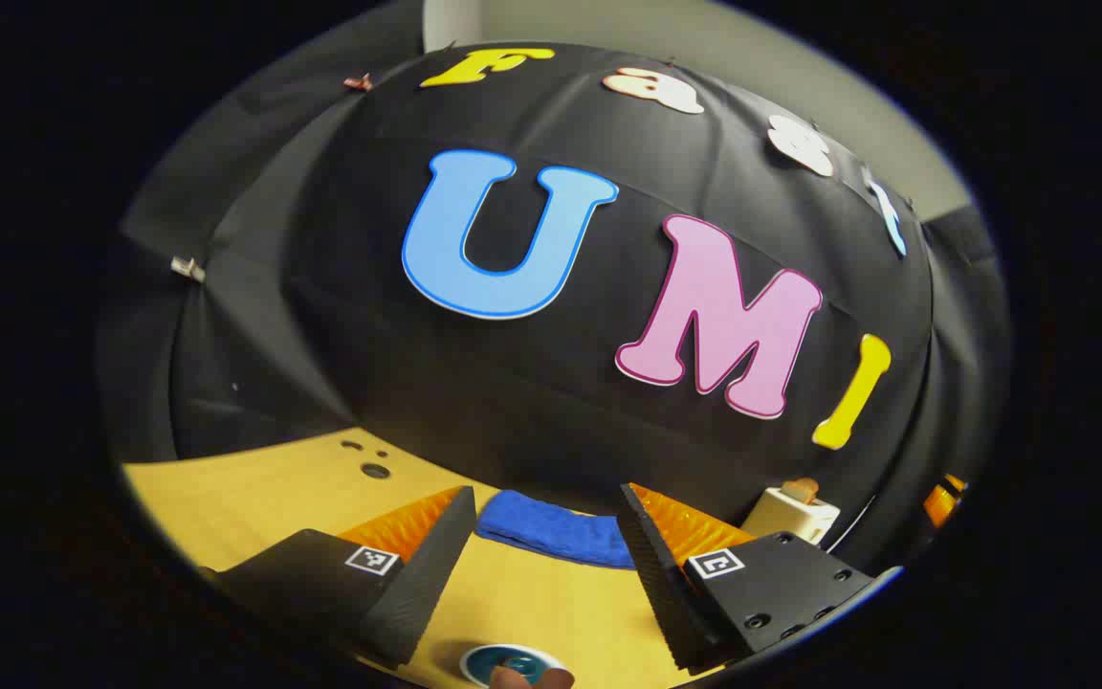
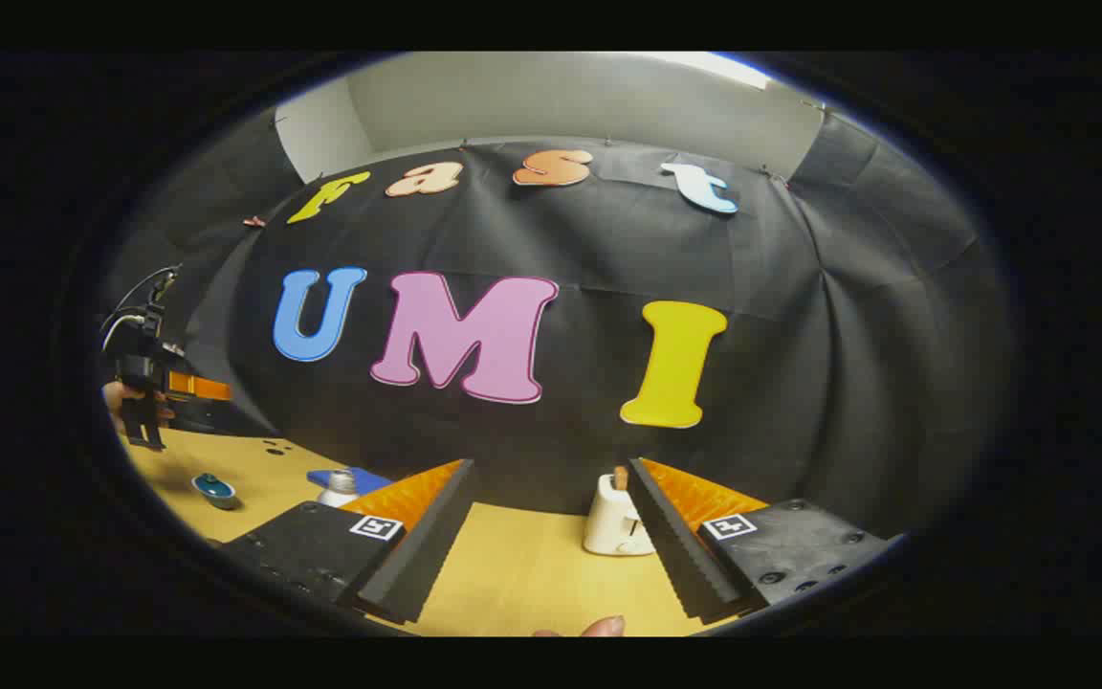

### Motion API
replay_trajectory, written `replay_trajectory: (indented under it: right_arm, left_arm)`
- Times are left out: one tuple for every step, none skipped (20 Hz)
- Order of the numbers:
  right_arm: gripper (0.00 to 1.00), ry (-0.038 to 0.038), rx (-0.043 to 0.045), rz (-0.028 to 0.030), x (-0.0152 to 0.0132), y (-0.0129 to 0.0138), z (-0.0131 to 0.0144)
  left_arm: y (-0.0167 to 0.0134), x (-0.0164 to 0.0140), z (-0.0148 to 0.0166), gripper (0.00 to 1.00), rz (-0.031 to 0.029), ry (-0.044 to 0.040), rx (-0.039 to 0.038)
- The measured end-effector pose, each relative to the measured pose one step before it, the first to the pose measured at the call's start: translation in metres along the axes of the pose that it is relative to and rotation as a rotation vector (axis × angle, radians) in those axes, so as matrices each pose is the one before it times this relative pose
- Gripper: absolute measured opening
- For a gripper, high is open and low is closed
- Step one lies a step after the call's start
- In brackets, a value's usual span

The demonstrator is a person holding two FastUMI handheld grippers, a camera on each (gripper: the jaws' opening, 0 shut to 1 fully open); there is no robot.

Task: Open the teacup lid with one hand, grasp the water bottle and pour water into the teacup with the other hand; after pouring, place the water bottle on the coaster and then close the teacup lid.

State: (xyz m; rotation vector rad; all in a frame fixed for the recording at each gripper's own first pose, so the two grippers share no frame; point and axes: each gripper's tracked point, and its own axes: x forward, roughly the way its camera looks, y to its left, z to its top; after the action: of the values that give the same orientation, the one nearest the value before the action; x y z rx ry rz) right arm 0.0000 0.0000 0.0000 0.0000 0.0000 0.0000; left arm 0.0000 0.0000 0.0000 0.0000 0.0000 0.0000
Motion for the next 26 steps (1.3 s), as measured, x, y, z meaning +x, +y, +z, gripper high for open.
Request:
replay_trajectory:
  right_arm:
    - [0.98,0.01922,0.00423,0.01396,-0.00274,0.00554,-0.00819]
    - [0.98,0.02039,0.00319,0.01778,-0.00028,0.00679,-0.00763]
    - [0.98,0.01691,0.00600,0.01698,-0.00020,0.00724,-0.00559]
    - [0.96,0.00296,0.00956,0.01891,0.00053,0.00785,-0.00144]
    - [0.98,-0.00209,0.00599,0.01323,0.00090,0.00717,0.00025]
    - [0.99,-0.00102,0.00188,0.01332,0.00229,0.00698,-0.00068]
    - [0.98,-0.00048,0.00142,0.01671,0.00127,0.00781,-0.00119]
    - [0.98,0.00310,0.00158,0.01511,0.00272,0.00830,-0.00165]
    - [0.98,0.00488,0.00377,0.01627,0.00249,0.00762,-0.00241]
    - [0.98,0.00497,0.00278,0.01822,0.00363,0.00857,-0.00212]
    - [0.98,0.00643,0.00349,0.01574,0.00109,0.00770,-0.00239]
    - [0.98,0.00716,0.00627,0.01532,0.00397,0.00761,-0.00382]
    - [0.98,0.00457,0.00941,0.01502,0.00246,0.00756,-0.00308]
    - [0.98,0.00352,0.00861,0.01362,0.00269,0.00706,-0.00249]
    - [0.98,0.00341,0.00825,0.00988,0.00330,0.00655,-0.00279]
    - [0.98,0.00434,0.00892,0.00740,0.00211,0.00504,-0.00364]
    - [0.98,0.00442,0.01062,0.00830,0.00195,0.00522,-0.00414]
    - [0.98,0.00692,0.00724,0.00834,0.00258,0.00506,-0.00381]
    - [0.98,0.00578,0.00443,0.00699,0.00162,0.00493,-0.00436]
    - [0.98,0.00458,0.00184,0.00569,0.00249,0.00417,-0.00394]
    - [0.98,-0.00003,0.00405,0.00472,0.00187,0.00326,-0.00176]
    - [0.98,-0.00277,0.00408,0.00363,0.00100,0.00237,-0.00124]
    - [0.98,-0.00131,0.00200,0.00004,0.00166,0.00110,-0.00138]
    - [0.96,0.00076,0.00170,0.00045,0.00094,0.00088,-0.00114]
    - [0.98,0.00330,0.00435,0.00266,0.00069,0.00125,-0.00288]
    - [0.98,0.00402,0.00307,0.00173,0.00148,0.00027,-0.00215]
  left_arm:
    - [-0.00081,-0.00575,-0.00170,0.94,-0.00459,0.00149,0.04682]
    - [-0.00144,-0.00422,-0.00244,0.94,-0.00882,0.00242,0.02957]
    - [-0.00169,-0.00498,-0.00227,0.94,-0.01092,-0.00271,0.01486]
    - [-0.00186,-0.00534,-0.00309,0.94,-0.00995,0.00183,0.00611]
    - [-0.00048,-0.00435,-0.00339,0.94,-0.00429,0.00182,-0.00189]
    - [-0.00079,-0.00443,-0.00514,0.94,-0.00397,0.00692,0.00240]
    - [0.00068,-0.00361,-0.00520,0.94,-0.00214,0.00923,0.01011]
    - [-0.00003,-0.00399,-0.00443,0.94,-0.00126,0.00640,0.01520]
    - [0.00086,-0.00349,-0.00351,0.94,-0.00205,0.00242,0.01703]
    - [0.00180,-0.00275,-0.00375,0.94,0.00159,0.00395,0.01477]
    - [0.00042,-0.00225,-0.00313,0.94,-0.00597,0.00130,0.00620]
    - [-0.00174,-0.00252,-0.00333,0.94,-0.00938,0.00566,-0.00514]
    - [-0.00174,-0.00232,-0.00272,0.94,-0.01171,0.00433,-0.00993]
    - [-0.00082,-0.00217,-0.00330,0.94,-0.00701,0.00843,-0.00599]
    - [0.00043,-0.00191,-0.00310,0.94,-0.00414,0.00645,-0.00164]
    - [-0.00005,-0.00113,-0.00491,0.94,-0.00415,0.00909,-0.00060]
    - [-0.00023,-0.00108,-0.00633,0.94,-0.00694,0.01532,-0.00188]
    - [-0.00136,0.00003,-0.00911,0.94,-0.00711,0.01802,-0.00404]
    - [-0.00240,0.00073,-0.00917,0.94,-0.01284,0.02392,-0.00050]
    - [-0.00092,-0.00034,-0.00803,0.94,-0.00544,0.01951,0.00196]
    - [-0.00201,0.00004,-0.00471,0.94,-0.00738,0.01364,0.00407]
    - [-0.00225,0.00072,-0.00594,0.94,-0.00726,0.01229,0.00640]
    - [-0.00275,0.00131,-0.00445,0.94,-0.00801,0.01046,0.00738]
    - [-0.00252,0.00213,-0.00387,0.94,-0.00571,0.00981,0.00624]
    - [-0.00357,0.00195,-0.00244,0.94,-0.01068,0.00688,0.00232]
    - [-0.00510,0.00261,-0.00436,0.94,-0.01690,0.01326,0.00299]
